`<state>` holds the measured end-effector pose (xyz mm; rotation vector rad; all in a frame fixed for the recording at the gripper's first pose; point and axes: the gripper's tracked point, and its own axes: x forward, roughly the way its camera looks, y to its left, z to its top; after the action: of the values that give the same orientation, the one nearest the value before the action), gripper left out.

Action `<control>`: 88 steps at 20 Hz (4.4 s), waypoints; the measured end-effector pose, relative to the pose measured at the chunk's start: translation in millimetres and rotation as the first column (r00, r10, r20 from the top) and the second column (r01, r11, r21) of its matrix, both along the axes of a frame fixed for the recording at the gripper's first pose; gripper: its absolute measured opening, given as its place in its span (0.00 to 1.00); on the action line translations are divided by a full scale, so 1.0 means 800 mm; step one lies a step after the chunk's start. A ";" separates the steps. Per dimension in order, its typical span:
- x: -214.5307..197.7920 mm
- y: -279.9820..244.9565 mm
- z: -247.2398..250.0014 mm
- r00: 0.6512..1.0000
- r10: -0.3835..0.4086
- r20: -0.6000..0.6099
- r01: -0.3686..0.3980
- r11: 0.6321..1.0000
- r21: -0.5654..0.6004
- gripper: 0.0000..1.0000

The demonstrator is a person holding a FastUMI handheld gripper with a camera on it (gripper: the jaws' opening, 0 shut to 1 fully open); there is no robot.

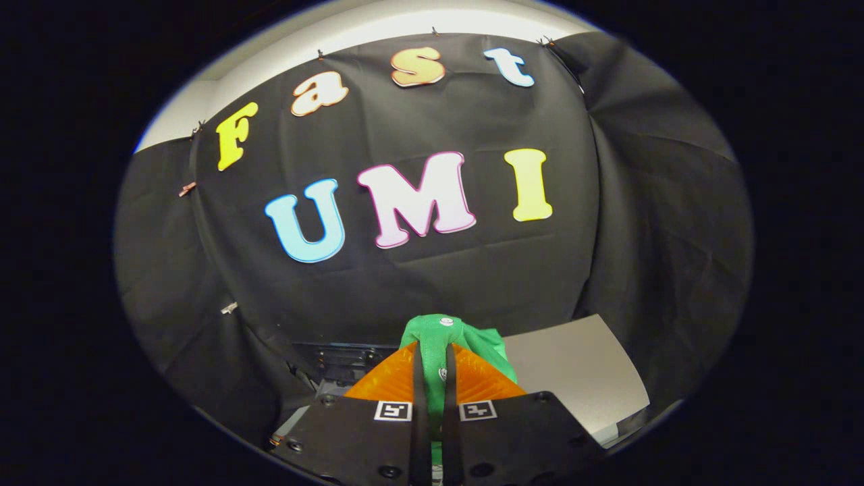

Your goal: Put the clothes into the washing machine and then close the washing machine lid.

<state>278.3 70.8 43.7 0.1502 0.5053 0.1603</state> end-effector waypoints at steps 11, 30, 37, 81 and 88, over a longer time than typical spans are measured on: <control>-0.050 0.220 -0.030 0.980 0.197 -0.012 -0.197 0.980 0.007 0.10; -0.035 0.350 -0.407 0.938 0.229 -0.259 -0.255 0.964 -0.072 0.11; -0.029 0.351 -0.504 0.924 0.222 -0.311 -0.264 0.960 -0.098 0.11; 0.200 0.346 -0.326 0.997 0.057 0.049 -0.052 0.993 -0.104 0.99; 0.222 0.312 -0.396 0.999 -0.013 -0.051 0.006 0.991 -0.133 0.99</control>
<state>456.3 320.4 -273.0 0.0269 0.5650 0.1137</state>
